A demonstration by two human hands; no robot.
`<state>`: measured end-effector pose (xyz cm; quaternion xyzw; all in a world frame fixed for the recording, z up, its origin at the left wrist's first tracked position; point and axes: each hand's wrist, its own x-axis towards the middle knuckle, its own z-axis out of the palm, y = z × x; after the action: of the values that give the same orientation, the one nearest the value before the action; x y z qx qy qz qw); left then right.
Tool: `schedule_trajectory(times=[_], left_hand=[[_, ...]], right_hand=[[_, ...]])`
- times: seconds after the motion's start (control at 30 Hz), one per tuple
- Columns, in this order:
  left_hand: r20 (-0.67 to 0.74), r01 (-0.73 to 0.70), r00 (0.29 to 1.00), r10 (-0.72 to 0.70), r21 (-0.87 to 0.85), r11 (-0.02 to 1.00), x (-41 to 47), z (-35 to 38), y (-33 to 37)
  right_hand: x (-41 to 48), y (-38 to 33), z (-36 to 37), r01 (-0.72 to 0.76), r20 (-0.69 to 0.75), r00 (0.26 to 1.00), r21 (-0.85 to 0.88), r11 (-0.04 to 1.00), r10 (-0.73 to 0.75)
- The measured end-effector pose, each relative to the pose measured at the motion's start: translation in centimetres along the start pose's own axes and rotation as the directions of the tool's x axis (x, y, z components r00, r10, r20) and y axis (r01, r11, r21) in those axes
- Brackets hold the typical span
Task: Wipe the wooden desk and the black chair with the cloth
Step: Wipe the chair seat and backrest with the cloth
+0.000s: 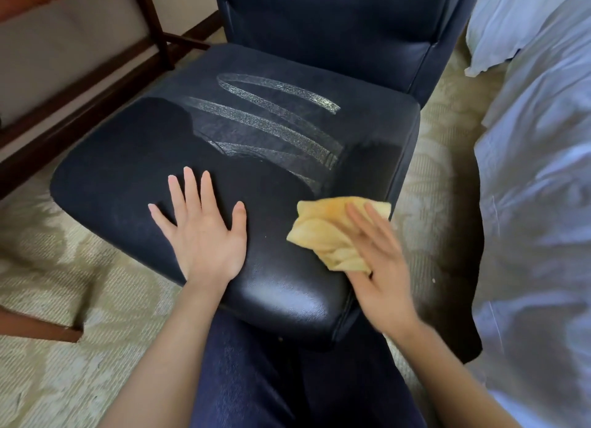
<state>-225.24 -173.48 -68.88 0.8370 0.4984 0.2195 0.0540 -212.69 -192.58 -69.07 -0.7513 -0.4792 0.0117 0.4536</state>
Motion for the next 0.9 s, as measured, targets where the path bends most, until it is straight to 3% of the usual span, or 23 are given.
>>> schedule_trajectory(times=[0.13, 0.27, 0.4, 0.7, 0.9], left_hand=[[0.008, -0.015, 1.0, 0.015, 0.013, 1.0, 0.7, -0.2, -1.1], [0.031, -0.039, 0.999, 0.039, 0.011, 0.999, 1.3, -0.5, -2.1], [0.034, -0.063, 0.997, 0.064, -0.021, 0.998, 2.0, -0.5, -3.2], [0.036, -0.061, 0.997, 0.063, -0.046, 0.997, 2.3, -0.7, -3.8], [0.025, -0.054, 0.998, 0.056, -0.069, 0.996, 2.3, -0.7, -3.5]], right_hand=[[-2.0, -1.1, 0.7, 0.151, 0.108, 0.983, -0.024, 0.988, -0.147], [-0.4, -0.1, -0.2, 0.336, 0.257, 0.918, -0.106, 0.936, -0.301], [1.5, 1.0, -0.2, 0.365, 0.26, 0.909, -0.119, 0.923, -0.326], [8.3, 5.2, -2.0, 0.178, 0.153, 0.977, -0.194, 0.965, -0.149], [14.2, 7.5, -2.8, -0.184, 0.019, 0.979, -0.362, 0.914, 0.205]])
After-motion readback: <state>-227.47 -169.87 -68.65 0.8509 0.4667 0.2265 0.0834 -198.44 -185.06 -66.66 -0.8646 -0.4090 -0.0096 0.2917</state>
